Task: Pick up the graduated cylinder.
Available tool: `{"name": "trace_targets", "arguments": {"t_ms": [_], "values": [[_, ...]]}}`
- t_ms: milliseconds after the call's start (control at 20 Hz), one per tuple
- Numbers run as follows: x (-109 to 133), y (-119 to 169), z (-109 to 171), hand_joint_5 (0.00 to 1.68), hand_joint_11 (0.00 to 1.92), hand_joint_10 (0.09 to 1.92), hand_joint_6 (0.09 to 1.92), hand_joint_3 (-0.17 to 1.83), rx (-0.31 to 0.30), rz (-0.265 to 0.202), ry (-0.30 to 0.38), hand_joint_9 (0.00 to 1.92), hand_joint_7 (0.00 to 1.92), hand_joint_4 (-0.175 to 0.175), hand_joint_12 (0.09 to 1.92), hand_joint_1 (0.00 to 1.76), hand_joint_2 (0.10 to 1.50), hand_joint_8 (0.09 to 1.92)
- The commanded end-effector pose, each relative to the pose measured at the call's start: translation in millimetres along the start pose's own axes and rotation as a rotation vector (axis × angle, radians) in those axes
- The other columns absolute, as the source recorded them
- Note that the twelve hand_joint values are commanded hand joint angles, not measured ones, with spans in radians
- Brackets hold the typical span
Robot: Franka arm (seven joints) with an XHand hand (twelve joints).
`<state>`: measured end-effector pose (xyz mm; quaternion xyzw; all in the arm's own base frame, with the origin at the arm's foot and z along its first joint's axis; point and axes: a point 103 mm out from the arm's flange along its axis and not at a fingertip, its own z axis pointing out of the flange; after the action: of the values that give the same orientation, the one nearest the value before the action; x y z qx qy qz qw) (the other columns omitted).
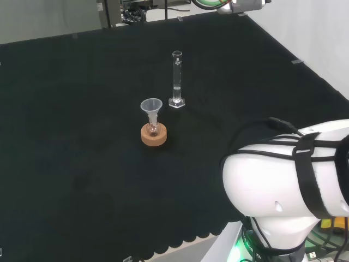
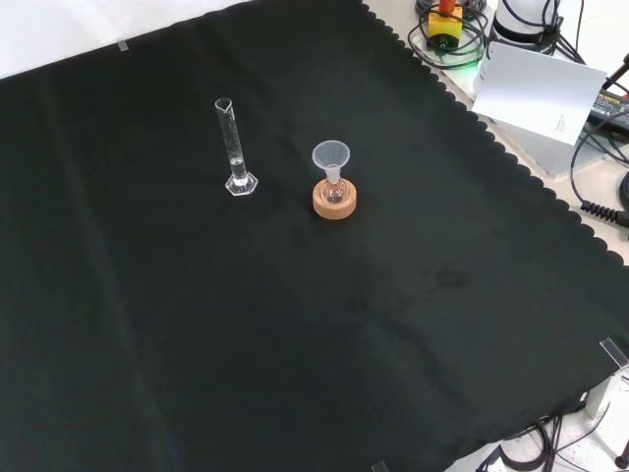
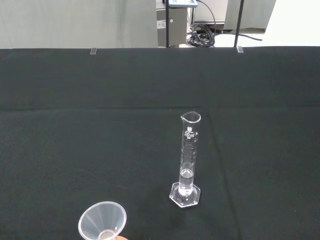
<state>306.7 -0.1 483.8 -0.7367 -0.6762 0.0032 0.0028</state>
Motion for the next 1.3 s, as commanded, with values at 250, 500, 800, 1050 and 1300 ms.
{"name": "trace_targets", "arguments": {"t_ms": [250, 500, 800, 1050, 1300], "values": [[12, 2, -1, 0.28, 0.12, 0.64, 0.09, 0.36, -0.011, -0.005, -0.022, 0.24, 0.05, 0.002, 1.36, 0.02, 1.22, 0.53], [27, 10, 6, 0.29, 0.12, 0.64, 0.09, 0.33, -0.01, 0.012, -0.014, 0.24, 0.05, 0.002, 1.37, 0.02, 1.23, 0.53], [15, 34, 35, 0.29, 0.12, 0.64, 0.09, 0.32, 0.007, 0.05, 0.016, 0.25, 0.05, 0.001, 1.37, 0.03, 1.23, 0.53], [-11, 58, 62, 0.3, 0.12, 0.64, 0.09, 0.31, 0.02, 0.077, 0.058, 0.25, 0.06, 0.0, 1.37, 0.04, 1.23, 0.53], [-38, 96, 88, 0.31, 0.12, 0.64, 0.09, 0.3, 0.007, 0.041, 0.075, 0.26, 0.07, -0.005, 1.37, 0.07, 1.22, 0.53]]}}
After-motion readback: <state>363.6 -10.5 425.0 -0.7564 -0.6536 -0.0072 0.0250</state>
